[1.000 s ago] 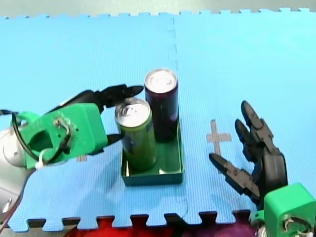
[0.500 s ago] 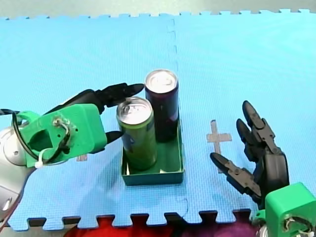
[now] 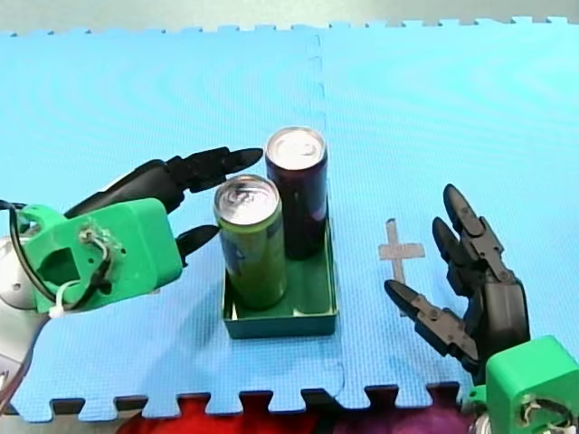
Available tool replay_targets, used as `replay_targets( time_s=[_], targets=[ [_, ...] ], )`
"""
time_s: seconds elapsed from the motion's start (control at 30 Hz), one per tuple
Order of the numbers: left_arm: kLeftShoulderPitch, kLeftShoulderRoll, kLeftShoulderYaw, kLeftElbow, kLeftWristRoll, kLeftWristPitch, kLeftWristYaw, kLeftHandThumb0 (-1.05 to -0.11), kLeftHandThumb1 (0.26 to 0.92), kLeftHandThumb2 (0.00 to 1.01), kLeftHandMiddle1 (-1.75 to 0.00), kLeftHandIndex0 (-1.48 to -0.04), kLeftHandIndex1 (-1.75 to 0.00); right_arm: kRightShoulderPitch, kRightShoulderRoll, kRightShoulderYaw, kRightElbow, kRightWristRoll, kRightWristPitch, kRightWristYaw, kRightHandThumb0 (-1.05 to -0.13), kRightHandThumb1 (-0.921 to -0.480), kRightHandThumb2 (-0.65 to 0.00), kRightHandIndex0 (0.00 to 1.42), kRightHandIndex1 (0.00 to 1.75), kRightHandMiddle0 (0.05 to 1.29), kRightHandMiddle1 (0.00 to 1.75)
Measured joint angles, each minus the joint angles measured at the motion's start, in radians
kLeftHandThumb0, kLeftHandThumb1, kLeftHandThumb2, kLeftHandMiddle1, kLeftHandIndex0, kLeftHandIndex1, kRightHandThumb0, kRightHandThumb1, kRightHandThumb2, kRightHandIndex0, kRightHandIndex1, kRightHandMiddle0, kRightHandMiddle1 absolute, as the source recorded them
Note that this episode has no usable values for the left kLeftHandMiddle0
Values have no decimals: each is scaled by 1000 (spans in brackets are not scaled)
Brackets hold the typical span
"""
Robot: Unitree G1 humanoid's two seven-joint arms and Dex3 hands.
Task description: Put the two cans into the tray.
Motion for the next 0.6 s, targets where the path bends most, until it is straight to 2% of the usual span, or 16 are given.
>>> replay_targets(
  time_s=[0.1, 0.2, 0.4, 0.6],
  targets=[
    [0, 33, 37, 10, -29, -27, -28, -1048, 921, 609, -30, -153, 0, 0, -1, -1, 4, 0, -2, 0, -878, -777, -1, 338, 0, 334, 0],
    [2, 53, 60, 20, -43, -44, -37, -1048, 921, 594, -27, -147, 0, 0, -2, -2, 10, -1, -11, 0, -882, -778, -1, 334, 0, 333, 0],
    [12, 65, 76, 21, -48, -53, -42, -1048, 921, 571, -23, -134, 0, -3, -7, -4, 24, -1, -31, 5, -890, -780, -1, 330, 0, 332, 0],
    [23, 65, 84, 18, -44, -46, -31, -1048, 921, 555, -20, -132, 0, -7, -10, -5, 35, -2, -44, 5, -899, -784, -2, 328, 0, 332, 0]
  ],
)
